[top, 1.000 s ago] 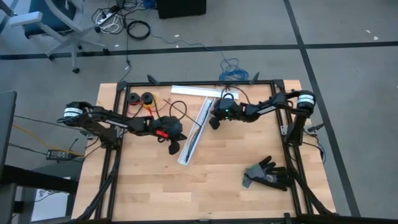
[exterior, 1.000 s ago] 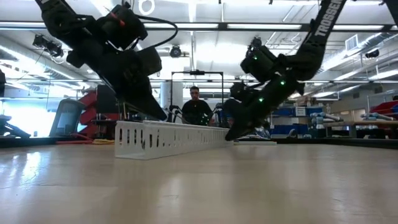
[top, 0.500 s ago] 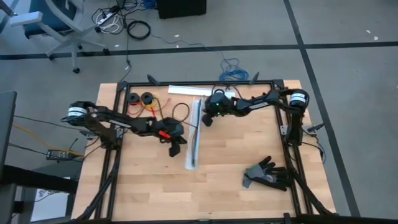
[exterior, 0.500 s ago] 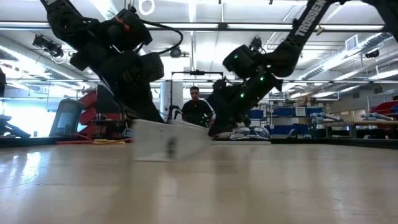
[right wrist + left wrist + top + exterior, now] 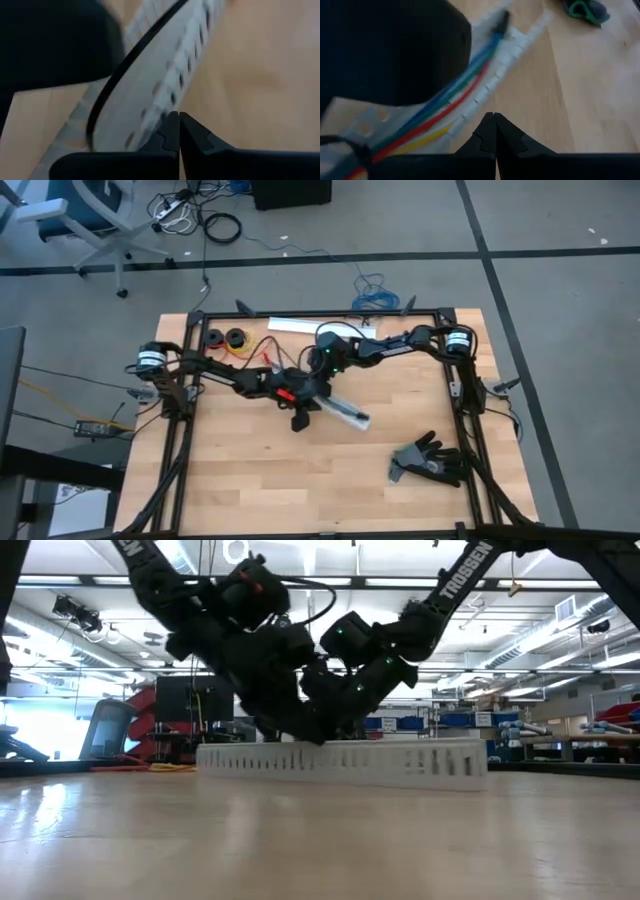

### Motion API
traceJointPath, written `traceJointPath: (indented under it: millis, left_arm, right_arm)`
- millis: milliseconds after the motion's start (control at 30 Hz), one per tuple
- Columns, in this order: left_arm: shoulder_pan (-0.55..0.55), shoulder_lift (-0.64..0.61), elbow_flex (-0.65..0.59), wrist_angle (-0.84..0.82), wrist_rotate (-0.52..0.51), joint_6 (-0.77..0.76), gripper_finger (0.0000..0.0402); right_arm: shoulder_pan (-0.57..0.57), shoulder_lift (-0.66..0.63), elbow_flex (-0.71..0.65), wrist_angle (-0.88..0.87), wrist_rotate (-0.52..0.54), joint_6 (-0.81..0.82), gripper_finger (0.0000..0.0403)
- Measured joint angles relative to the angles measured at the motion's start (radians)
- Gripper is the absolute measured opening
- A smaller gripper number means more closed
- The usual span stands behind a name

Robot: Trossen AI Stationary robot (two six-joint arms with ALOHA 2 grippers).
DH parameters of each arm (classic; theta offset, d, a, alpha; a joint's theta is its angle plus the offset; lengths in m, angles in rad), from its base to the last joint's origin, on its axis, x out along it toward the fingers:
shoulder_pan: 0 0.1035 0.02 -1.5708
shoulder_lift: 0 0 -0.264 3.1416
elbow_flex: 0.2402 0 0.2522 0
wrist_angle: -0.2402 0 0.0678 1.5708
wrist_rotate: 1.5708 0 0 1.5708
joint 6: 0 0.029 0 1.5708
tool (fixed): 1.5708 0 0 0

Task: Ziptie cables
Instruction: Adjust the white cable duct, then close the white cable duct

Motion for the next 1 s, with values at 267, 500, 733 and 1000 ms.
traceJointPath:
  millis: [267, 500, 733, 1000]
  left_arm:
    - [-0.002, 0.032, 0.1, 0.023, -0.002, 0.057, 0.0]
    - [-0.019, -0.004, 0.106, -0.01, 0.017, 0.067, 0.0]
    - [-0.05, -0.197, 0.095, -0.25, -0.27, 0.185, 0.0]
    - [-0.014, -0.522, -0.168, -0.205, -0.418, 0.156, 0.0001]
  right_arm:
    - [-0.018, -0.024, 0.03, -0.14, -0.19, -0.113, 0.0]
    - [-0.046, -0.044, 0.03, -0.171, -0.252, -0.118, 0.0]
    - [-0.063, -0.179, 0.03, -0.323, -0.038, -0.203, 0.0]
    - [-0.116, -0.377, -0.066, -0.494, 0.051, -0.221, 0.0]
